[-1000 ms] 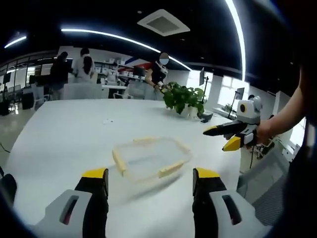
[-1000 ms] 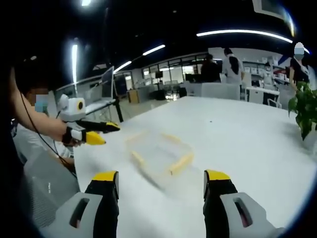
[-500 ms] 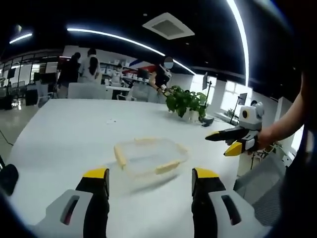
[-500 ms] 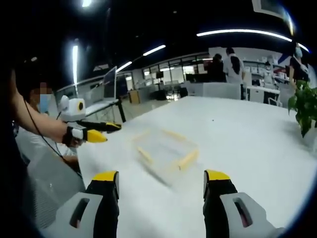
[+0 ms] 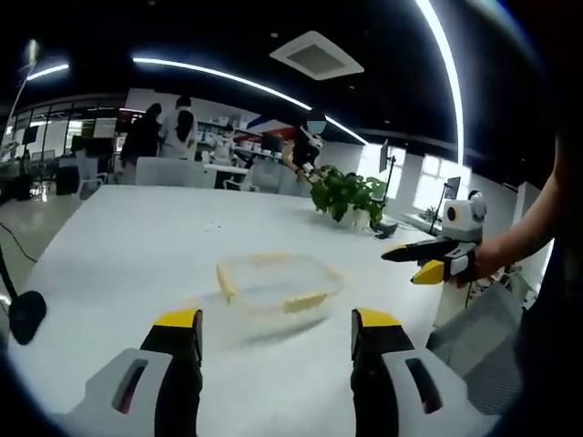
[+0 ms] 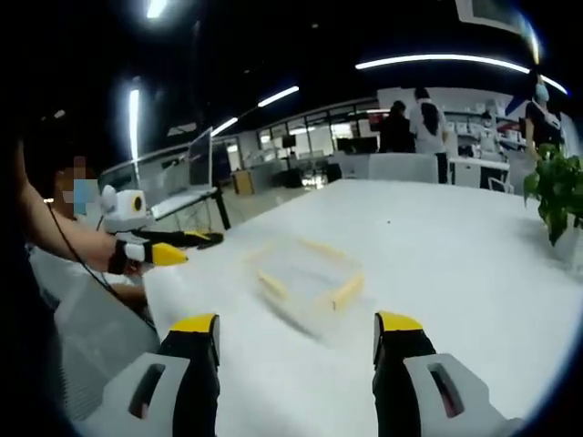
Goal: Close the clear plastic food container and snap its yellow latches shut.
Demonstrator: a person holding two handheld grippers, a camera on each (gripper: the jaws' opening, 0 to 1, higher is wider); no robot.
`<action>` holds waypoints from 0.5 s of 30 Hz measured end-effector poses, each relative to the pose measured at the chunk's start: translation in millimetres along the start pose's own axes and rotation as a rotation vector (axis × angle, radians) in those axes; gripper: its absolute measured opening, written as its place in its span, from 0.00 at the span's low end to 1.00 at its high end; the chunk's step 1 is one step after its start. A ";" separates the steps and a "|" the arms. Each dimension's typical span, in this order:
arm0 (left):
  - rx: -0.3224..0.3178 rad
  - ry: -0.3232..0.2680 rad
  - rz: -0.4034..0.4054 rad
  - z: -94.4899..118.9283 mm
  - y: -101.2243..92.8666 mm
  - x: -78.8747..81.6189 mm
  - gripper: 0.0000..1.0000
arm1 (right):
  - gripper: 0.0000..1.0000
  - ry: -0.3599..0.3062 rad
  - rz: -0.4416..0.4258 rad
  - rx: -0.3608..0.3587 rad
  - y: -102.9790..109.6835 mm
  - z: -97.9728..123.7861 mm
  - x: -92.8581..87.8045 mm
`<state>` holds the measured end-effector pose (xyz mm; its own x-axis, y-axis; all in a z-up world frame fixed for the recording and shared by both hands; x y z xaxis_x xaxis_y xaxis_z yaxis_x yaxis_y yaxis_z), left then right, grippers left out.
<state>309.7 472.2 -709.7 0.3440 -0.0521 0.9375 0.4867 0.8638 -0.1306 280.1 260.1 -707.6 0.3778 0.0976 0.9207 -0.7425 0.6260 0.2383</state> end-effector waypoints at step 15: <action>0.066 -0.030 0.032 21.9 13.3 6.1 0.64 | 0.67 -0.037 -0.031 -0.019 17.8 15.1 -1.5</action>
<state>300.7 494.4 -698.7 0.3339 -0.0100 0.9426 0.4213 0.8961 -0.1398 257.9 259.4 -700.0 0.3792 0.0498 0.9240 -0.7204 0.6425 0.2610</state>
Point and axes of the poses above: the point that each gripper's makers call its tool centre point, and the gripper's own axes: z roughly backward along the fingers, y roughly to its left, x roughly out of its top, the point moved 1 cm from there along z, roughly backward along the fingers, and after that the axes turned 13 degrees about x, right-handed, at the moved point
